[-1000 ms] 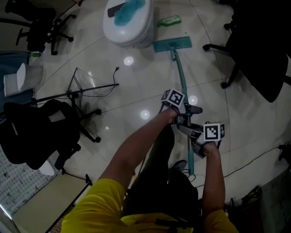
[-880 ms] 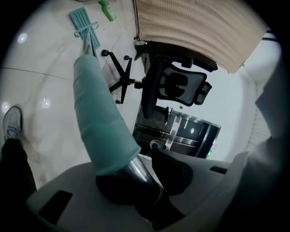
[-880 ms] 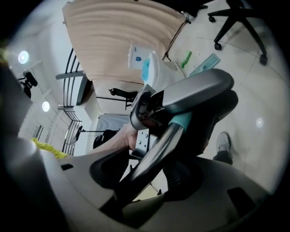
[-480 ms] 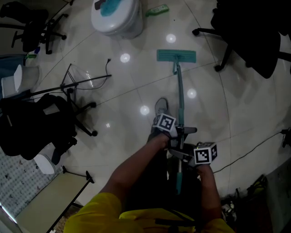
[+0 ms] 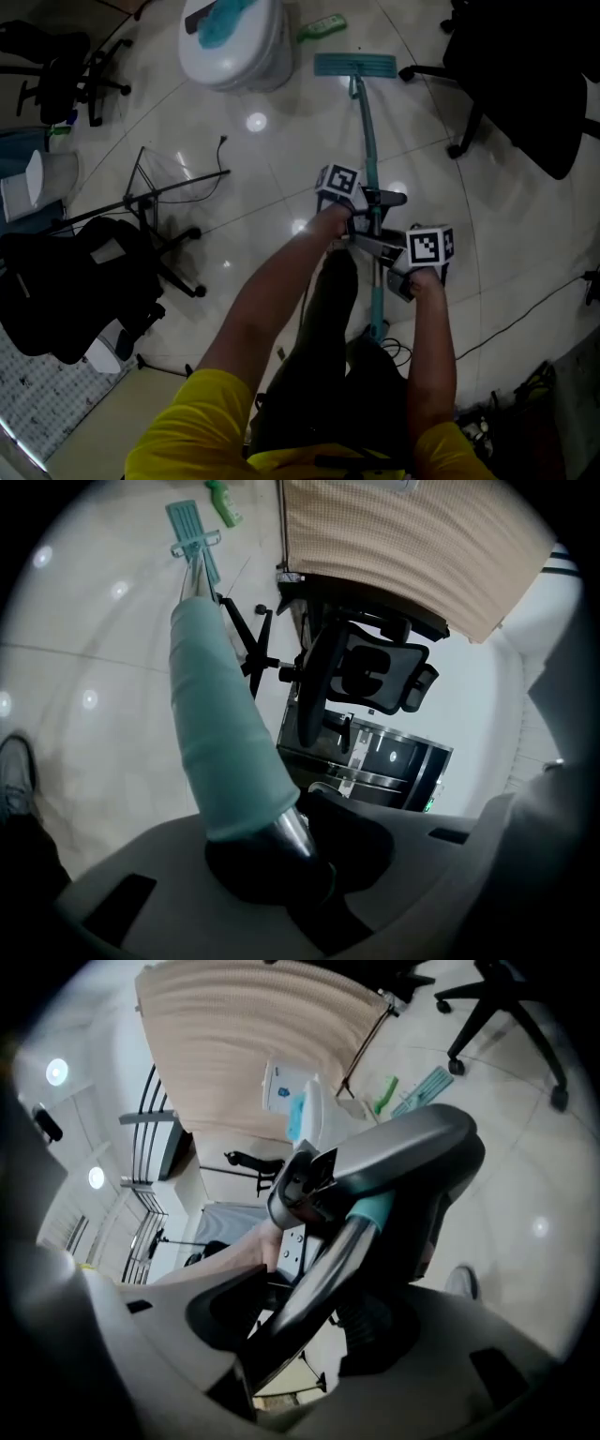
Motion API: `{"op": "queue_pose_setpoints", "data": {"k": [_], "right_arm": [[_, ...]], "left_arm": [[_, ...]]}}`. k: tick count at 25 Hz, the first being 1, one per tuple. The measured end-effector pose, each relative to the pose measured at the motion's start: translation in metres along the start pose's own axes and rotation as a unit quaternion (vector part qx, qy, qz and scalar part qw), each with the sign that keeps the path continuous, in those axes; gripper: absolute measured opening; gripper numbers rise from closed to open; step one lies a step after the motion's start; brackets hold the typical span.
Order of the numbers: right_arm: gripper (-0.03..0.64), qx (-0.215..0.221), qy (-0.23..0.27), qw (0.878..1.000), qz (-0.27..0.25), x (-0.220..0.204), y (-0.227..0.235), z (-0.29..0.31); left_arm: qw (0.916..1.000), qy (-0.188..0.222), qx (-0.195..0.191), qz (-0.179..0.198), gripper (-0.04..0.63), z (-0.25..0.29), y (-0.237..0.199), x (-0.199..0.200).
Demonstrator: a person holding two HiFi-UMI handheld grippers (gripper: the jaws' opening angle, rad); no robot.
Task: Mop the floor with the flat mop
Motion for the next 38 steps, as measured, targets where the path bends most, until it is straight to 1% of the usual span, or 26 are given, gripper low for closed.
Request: {"op": "queue_pose_setpoints", "data": {"k": [2,3,5,7,9,10,12,14,16,17,20,22,24,26,28,30,32,38], "right_arm": [[0.238,0.012,0.039,0.999,0.005,0.041,0.005,0.003],[0.236,0.014,0.050,0.999,0.004,0.058,0.007,0.005],[0.238,0.013,0.053,0.999,0.002,0.087,0.009,0.007],[0.239,0.007,0.047,0.999,-0.002,0.100,0.007,0.008],[0.242,0.001,0.042,0.999,-0.006,0.096,-0.001,0.007],[0.242,0.001,0.040,0.999,-0.009,0.087,-0.008,0.005],[0.245,-0.002,0.030,0.999,-0.013,0.054,-0.026,0.000],[0.247,-0.008,0.021,1.000,-0.014,0.008,-0.046,-0.008],[0.247,-0.010,0.016,1.000,-0.005,-0.045,-0.063,-0.016],[0.247,-0.012,0.011,1.000,-0.001,-0.072,-0.070,-0.020],[0.245,-0.018,-0.014,1.000,0.005,-0.137,-0.086,-0.032],[0.246,-0.013,-0.021,0.999,0.026,-0.168,-0.086,-0.038],[0.247,-0.009,-0.026,0.999,0.045,-0.186,-0.079,-0.039],[0.248,-0.012,-0.029,0.998,0.053,-0.192,-0.068,-0.035],[0.245,-0.014,-0.022,0.999,0.048,-0.179,-0.056,-0.030],[0.244,-0.012,-0.007,0.999,0.040,-0.148,-0.045,-0.024],[0.242,-0.010,0.004,0.999,0.032,-0.106,-0.036,-0.019],[0.247,-0.010,0.042,0.999,0.016,0.036,-0.025,-0.015]], "left_arm": [[0.9997,-0.017,0.014,0.000,0.060,-0.005,0.004,0.038],[0.9996,-0.023,0.018,0.001,0.058,-0.007,0.007,0.055],[0.9995,-0.027,0.012,0.009,0.058,-0.009,0.016,0.084],[0.9996,-0.023,0.001,0.017,0.058,-0.011,0.022,0.098],[0.9996,-0.017,0.003,0.022,0.054,-0.012,0.025,0.094],[0.9996,-0.016,0.007,0.024,0.054,-0.012,0.027,0.083],[0.9997,-0.012,0.004,0.022,0.055,-0.009,0.032,0.047],[0.9997,-0.005,0.000,0.023,0.057,-0.005,0.035,-0.002],[0.9994,0.001,0.010,0.033,0.055,-0.003,0.041,-0.056],[0.9994,0.006,0.011,0.031,0.055,-0.002,0.042,-0.082],[0.9995,0.030,-0.011,-0.002,0.055,0.005,0.038,-0.152],[0.9983,0.046,-0.021,-0.029,0.051,0.011,0.028,-0.182],[0.9957,0.060,-0.032,-0.063,0.049,0.015,0.012,-0.200],[0.9929,0.070,-0.043,-0.087,0.046,0.017,-0.004,-0.204],[0.9916,0.076,-0.051,-0.092,0.044,0.014,-0.011,-0.187],[0.9914,0.077,-0.059,-0.088,0.038,0.009,-0.009,-0.154],[0.9922,0.071,-0.062,-0.081,0.038,0.005,-0.002,-0.110],[0.9952,0.041,-0.061,-0.064,0.038,-0.006,0.035,0.028]]}}
Point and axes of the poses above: the fingertips, and each gripper's own axes: z forward along the fingers, y to its right, x out of its top, the point moved 2 cm from there along -z, backward along the fingers, and after that the axes turned 5 degrees about -y, right-handed, at the moved point
